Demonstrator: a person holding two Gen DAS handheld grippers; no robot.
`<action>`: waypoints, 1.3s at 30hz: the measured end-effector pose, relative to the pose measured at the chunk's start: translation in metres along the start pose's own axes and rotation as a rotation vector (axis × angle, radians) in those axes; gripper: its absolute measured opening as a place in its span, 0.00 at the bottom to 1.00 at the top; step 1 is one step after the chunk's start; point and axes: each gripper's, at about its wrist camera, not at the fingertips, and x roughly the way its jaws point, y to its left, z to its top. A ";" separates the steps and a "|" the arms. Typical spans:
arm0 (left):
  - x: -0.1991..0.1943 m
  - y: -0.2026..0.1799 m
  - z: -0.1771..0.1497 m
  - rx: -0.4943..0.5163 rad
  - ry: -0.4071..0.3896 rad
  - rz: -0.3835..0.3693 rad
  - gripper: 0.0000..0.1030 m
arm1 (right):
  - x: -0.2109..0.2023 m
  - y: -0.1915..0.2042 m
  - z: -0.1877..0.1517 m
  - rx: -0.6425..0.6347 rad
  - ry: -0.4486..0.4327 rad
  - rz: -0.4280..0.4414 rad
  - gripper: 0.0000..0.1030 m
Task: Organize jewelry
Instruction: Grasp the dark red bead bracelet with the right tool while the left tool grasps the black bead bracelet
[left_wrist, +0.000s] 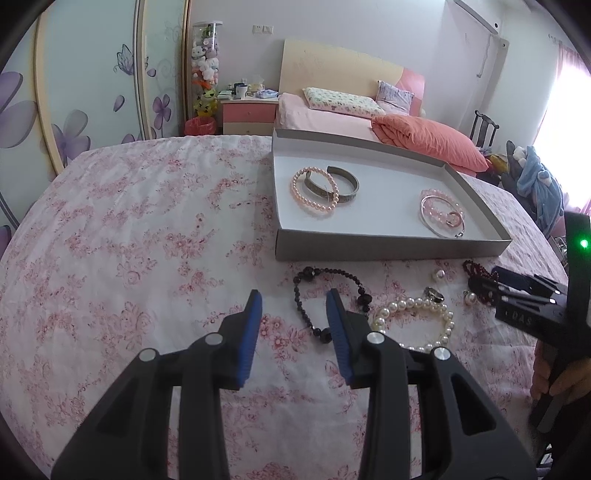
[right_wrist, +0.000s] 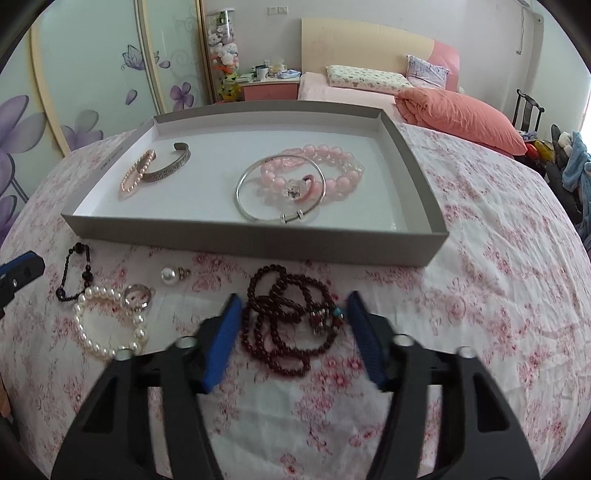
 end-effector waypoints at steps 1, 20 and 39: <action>0.000 0.000 0.000 0.001 0.001 0.000 0.36 | 0.000 0.000 0.000 -0.001 -0.002 0.005 0.36; 0.036 -0.019 0.010 0.054 0.121 0.020 0.28 | -0.010 -0.026 -0.009 0.070 -0.028 -0.004 0.13; 0.041 -0.018 0.007 0.113 0.114 0.066 0.07 | -0.011 -0.030 -0.010 0.079 -0.024 0.014 0.13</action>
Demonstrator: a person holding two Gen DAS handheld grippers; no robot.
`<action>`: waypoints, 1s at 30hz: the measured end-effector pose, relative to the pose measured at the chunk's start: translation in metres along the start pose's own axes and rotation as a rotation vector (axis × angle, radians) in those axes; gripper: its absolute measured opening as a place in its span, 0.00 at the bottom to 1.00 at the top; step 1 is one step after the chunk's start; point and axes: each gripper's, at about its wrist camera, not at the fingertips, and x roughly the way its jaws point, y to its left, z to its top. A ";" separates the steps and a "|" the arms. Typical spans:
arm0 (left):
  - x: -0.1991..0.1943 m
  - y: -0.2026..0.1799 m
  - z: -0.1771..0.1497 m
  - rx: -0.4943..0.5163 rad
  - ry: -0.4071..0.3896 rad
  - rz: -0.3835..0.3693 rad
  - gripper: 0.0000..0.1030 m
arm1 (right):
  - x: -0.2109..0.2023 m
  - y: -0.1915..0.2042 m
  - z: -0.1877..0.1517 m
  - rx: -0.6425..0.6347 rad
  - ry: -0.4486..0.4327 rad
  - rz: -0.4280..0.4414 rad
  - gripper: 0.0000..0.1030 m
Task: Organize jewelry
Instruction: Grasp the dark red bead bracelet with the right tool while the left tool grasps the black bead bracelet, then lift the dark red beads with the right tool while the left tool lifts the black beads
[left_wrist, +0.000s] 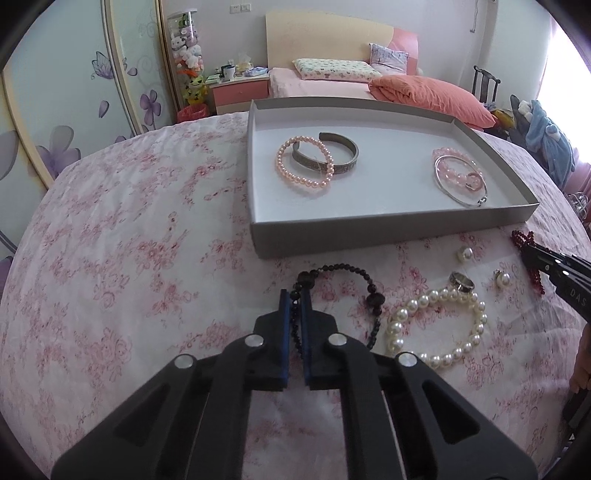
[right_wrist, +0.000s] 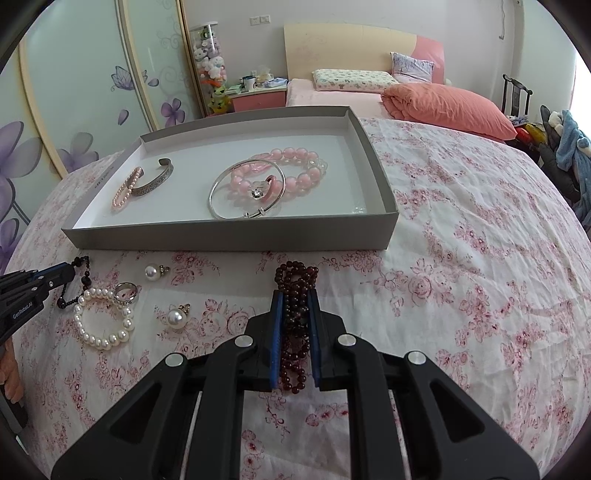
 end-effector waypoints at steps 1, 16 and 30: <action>-0.003 0.002 -0.002 -0.006 -0.004 -0.003 0.07 | -0.001 0.000 -0.001 0.001 0.000 0.001 0.13; -0.065 0.013 -0.006 -0.072 -0.167 -0.089 0.06 | -0.036 0.012 -0.002 -0.028 -0.091 0.026 0.12; -0.107 0.000 -0.003 -0.083 -0.293 -0.127 0.06 | -0.078 0.033 0.004 -0.072 -0.250 0.070 0.12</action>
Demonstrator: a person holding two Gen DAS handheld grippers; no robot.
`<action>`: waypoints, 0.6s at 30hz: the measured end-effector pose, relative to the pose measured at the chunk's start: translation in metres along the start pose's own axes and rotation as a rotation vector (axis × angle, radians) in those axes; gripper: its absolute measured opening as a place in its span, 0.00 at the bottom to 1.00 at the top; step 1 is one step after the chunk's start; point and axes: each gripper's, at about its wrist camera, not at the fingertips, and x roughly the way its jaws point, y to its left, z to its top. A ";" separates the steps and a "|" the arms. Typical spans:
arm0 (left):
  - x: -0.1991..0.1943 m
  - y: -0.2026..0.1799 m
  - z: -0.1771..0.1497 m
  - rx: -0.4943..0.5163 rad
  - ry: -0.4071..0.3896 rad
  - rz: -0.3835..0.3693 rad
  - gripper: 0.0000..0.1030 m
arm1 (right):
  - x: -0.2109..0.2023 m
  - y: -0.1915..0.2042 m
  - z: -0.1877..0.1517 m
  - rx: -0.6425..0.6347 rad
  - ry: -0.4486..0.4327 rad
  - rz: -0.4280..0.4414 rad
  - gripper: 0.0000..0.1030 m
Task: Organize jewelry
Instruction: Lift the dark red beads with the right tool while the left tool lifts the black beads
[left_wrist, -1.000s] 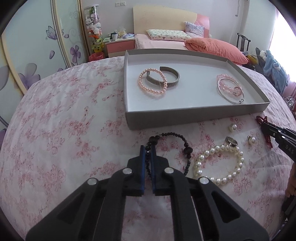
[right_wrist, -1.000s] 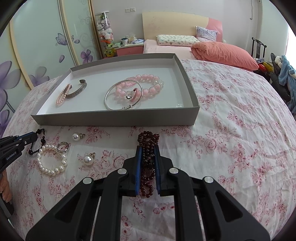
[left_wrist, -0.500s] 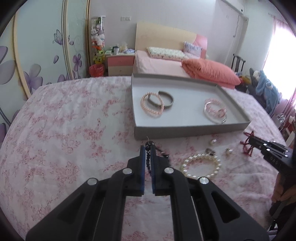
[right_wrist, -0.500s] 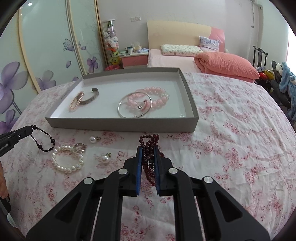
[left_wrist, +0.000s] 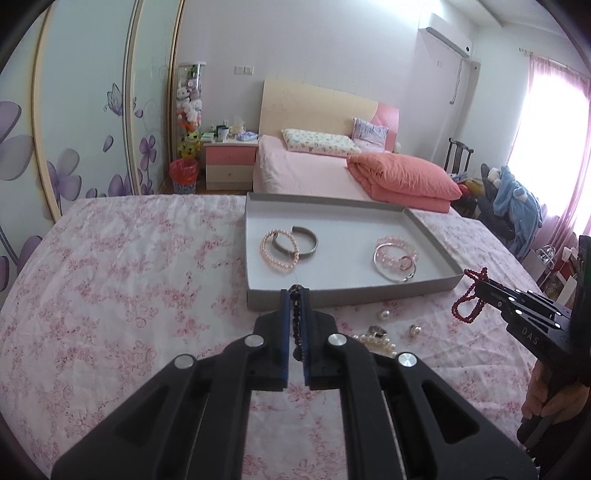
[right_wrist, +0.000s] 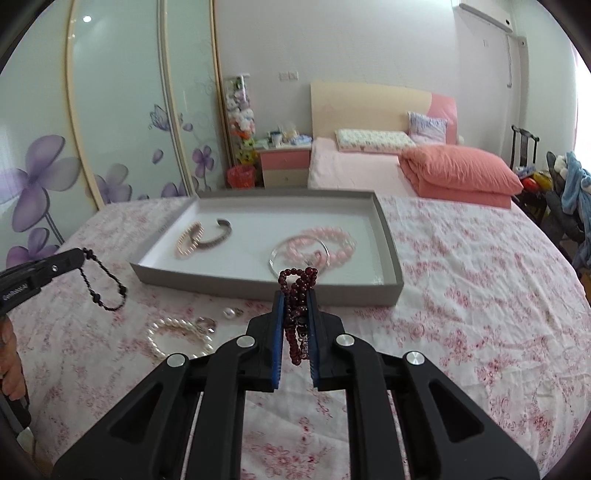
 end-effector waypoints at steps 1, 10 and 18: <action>-0.002 -0.001 0.001 -0.002 -0.007 -0.005 0.06 | -0.003 0.001 0.001 -0.001 -0.013 0.006 0.12; -0.022 -0.016 0.009 0.027 -0.084 0.000 0.06 | -0.027 0.014 0.011 -0.019 -0.128 0.031 0.12; -0.032 -0.028 0.014 0.054 -0.126 0.008 0.06 | -0.039 0.021 0.016 -0.030 -0.192 0.038 0.12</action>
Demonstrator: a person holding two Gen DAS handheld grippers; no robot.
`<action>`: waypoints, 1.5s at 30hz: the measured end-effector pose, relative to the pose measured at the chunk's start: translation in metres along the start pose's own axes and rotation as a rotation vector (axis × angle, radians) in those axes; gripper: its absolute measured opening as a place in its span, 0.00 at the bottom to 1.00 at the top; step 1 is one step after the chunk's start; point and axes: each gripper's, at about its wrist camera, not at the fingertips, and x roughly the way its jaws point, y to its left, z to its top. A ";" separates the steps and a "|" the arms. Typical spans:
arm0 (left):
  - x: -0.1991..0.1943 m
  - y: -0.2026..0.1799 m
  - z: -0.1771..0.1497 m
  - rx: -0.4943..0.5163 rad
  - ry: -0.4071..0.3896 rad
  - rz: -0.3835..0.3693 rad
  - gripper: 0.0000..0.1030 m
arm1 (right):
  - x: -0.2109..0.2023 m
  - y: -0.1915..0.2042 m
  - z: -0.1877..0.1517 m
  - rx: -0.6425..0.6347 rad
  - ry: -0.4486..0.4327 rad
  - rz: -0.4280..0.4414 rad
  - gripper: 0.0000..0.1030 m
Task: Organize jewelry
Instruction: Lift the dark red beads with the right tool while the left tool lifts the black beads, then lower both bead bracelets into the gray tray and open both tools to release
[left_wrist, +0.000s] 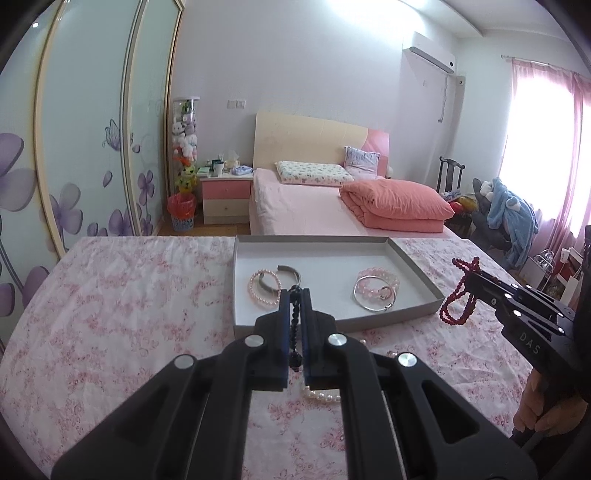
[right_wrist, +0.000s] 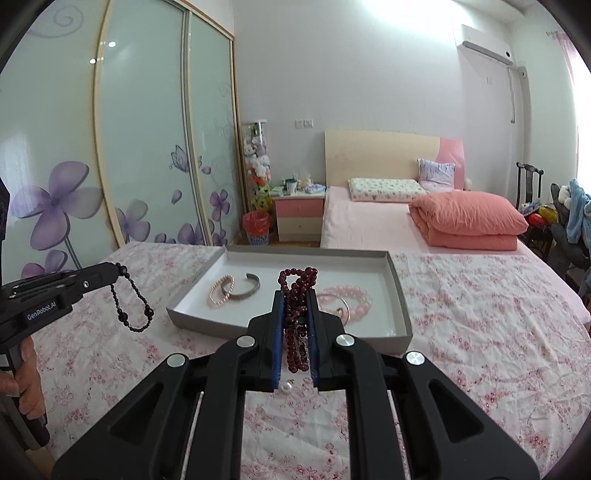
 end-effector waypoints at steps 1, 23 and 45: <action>-0.001 -0.001 0.001 0.003 -0.006 0.005 0.06 | -0.001 0.001 0.001 -0.002 -0.008 0.000 0.12; 0.003 -0.014 0.020 0.027 -0.058 0.008 0.06 | -0.003 0.001 0.016 -0.014 -0.097 -0.015 0.12; 0.047 -0.013 0.034 -0.001 -0.061 0.001 0.06 | 0.027 -0.005 0.031 -0.012 -0.144 -0.033 0.12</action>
